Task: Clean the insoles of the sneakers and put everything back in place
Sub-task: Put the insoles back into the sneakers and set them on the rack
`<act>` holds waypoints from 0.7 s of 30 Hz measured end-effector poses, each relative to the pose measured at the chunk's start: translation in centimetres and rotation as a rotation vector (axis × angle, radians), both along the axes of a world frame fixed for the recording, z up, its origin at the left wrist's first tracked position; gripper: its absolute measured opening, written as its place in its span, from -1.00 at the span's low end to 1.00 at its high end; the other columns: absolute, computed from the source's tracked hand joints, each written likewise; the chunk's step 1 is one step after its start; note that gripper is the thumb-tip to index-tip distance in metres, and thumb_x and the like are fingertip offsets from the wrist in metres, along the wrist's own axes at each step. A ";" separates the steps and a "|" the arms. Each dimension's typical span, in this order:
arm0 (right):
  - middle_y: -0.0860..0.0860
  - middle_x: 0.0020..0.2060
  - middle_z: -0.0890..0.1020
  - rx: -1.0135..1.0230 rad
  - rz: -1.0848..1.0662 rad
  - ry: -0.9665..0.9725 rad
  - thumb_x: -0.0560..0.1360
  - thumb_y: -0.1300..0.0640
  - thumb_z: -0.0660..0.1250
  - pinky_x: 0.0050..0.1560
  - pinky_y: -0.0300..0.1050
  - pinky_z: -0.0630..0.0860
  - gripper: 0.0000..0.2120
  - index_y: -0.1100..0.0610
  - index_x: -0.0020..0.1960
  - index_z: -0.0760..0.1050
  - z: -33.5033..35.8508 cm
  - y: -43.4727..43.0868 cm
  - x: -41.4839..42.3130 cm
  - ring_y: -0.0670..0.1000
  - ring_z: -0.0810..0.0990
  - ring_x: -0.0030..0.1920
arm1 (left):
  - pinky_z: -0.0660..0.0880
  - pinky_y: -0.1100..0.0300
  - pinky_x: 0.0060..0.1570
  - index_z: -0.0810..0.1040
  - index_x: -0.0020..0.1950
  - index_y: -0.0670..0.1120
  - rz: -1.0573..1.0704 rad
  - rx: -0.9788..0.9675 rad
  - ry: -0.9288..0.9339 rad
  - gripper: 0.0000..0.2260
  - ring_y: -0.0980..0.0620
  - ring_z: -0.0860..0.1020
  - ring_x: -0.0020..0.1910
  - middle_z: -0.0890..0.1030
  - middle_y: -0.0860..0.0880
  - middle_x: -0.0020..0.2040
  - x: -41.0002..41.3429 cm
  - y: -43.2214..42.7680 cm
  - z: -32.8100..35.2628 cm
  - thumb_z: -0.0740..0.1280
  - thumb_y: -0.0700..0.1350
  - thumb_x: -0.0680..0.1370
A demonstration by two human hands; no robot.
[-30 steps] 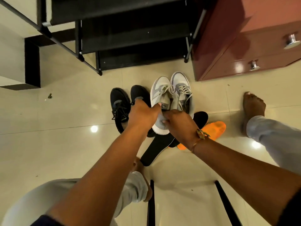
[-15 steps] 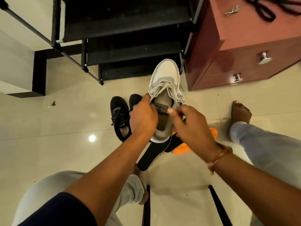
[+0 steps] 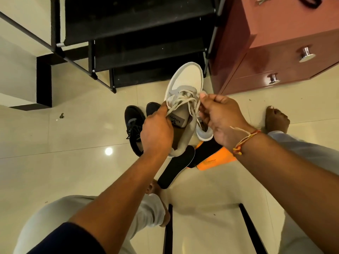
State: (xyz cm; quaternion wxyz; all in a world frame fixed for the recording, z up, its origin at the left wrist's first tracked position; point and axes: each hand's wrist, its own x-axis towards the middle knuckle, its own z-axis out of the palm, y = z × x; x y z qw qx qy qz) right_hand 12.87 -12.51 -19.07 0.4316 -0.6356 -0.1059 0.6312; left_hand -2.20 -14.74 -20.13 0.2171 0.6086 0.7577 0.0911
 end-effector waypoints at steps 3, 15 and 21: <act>0.03 -0.24 0.67 0.076 -0.101 0.072 0.57 0.14 0.39 -0.18 -0.26 0.61 -0.87 0.21 0.00 0.61 1.3 1.3 1.4 -0.10 0.62 -0.28 | 0.52 0.06 -0.12 0.40 0.50 0.06 -0.030 -0.054 0.070 -0.63 -0.05 0.54 -0.10 0.52 -0.02 -0.11 -0.2 -0.5 -0.1 0.14 -0.17 0.69; -0.07 -0.04 0.68 0.161 0.281 -0.039 0.55 -0.03 0.41 0.08 -0.25 0.59 -0.77 0.06 0.12 0.55 1.1 0.5 0.9 -0.14 0.65 0.02 | 0.61 -0.02 -0.14 0.52 0.26 -0.01 0.093 -0.068 -0.087 -0.78 -0.09 0.61 -0.14 0.61 -0.06 -0.10 0.3 0.3 0.2 0.15 -0.12 0.69; -0.02 0.07 0.65 0.189 0.660 -0.544 0.52 0.13 0.40 0.10 -0.09 0.54 -0.65 0.05 0.29 0.49 -0.9 -1.6 -0.7 0.05 0.61 0.10 | 0.60 0.04 -0.03 0.50 0.35 0.02 0.114 -0.009 -0.265 -0.75 -0.02 0.60 -0.08 0.62 0.00 -0.03 0.4 0.7 0.7 0.22 -0.09 0.68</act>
